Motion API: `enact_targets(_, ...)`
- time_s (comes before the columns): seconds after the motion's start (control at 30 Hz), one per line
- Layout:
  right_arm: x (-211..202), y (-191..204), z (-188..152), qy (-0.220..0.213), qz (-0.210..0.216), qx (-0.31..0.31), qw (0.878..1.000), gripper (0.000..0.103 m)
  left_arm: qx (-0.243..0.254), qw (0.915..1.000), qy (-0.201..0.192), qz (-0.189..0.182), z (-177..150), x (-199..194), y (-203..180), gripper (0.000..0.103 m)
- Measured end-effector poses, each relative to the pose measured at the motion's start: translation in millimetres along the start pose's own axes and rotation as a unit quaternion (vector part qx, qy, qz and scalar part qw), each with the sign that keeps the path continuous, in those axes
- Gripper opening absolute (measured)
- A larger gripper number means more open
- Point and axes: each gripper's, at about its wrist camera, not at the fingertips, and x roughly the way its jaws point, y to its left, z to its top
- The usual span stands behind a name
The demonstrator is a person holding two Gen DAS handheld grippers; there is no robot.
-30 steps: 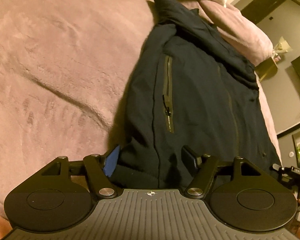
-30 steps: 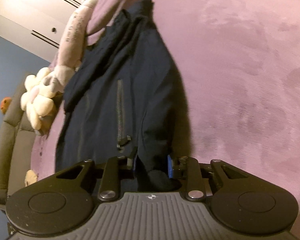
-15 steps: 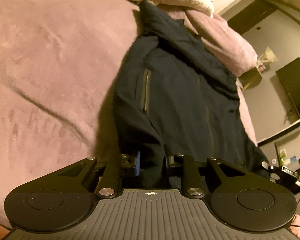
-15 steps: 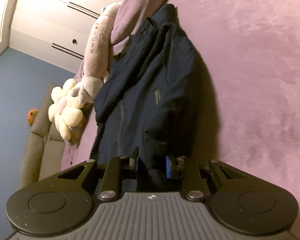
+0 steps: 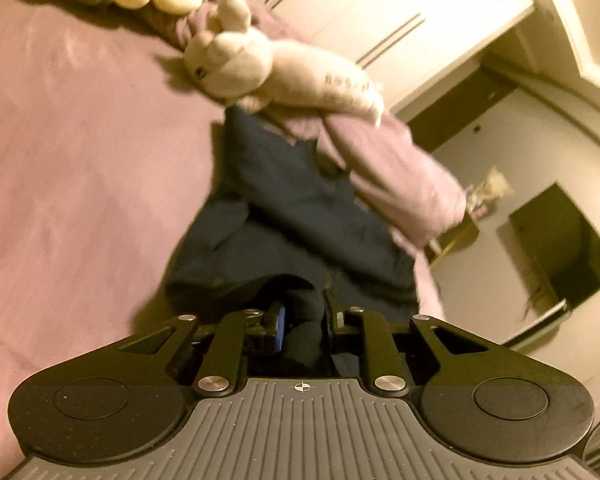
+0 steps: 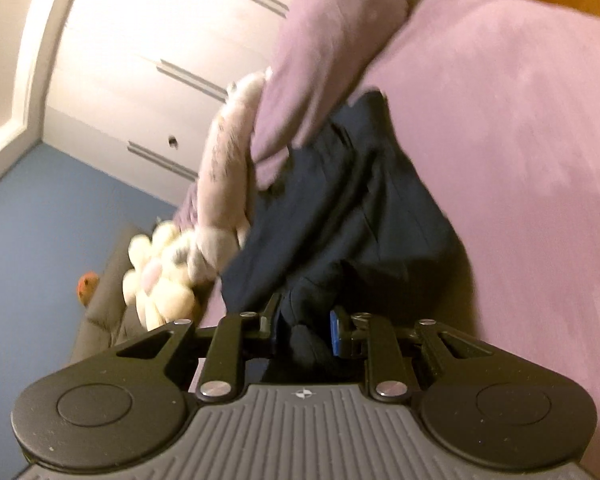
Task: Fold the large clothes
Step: 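Grasp the jacket hem with both grippers and lift it toward the collar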
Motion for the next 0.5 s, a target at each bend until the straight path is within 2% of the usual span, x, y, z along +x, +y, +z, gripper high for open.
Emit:
enact_targets(0.23,48.0,17.6,62.0,-0.053,-0.028,-0.008,0.998,0.021,-0.013,0.9995,-0.028,-0.006,59.1,49.1,-6.4,0.020)
enact_targets(0.37,98.5,31.7,91.9,-0.061,-0.070,-0.035,0.995,0.021,-0.031,0.9991,-0.027,0.015,91.4,93.8,-4.2,0.020)
enact_targets(0.5,145.5,34.6,115.2,-0.065,-0.093,-0.032,0.993,0.022,-0.064,0.9968,-0.024,0.042,116.1,137.1,5.2,0.020)
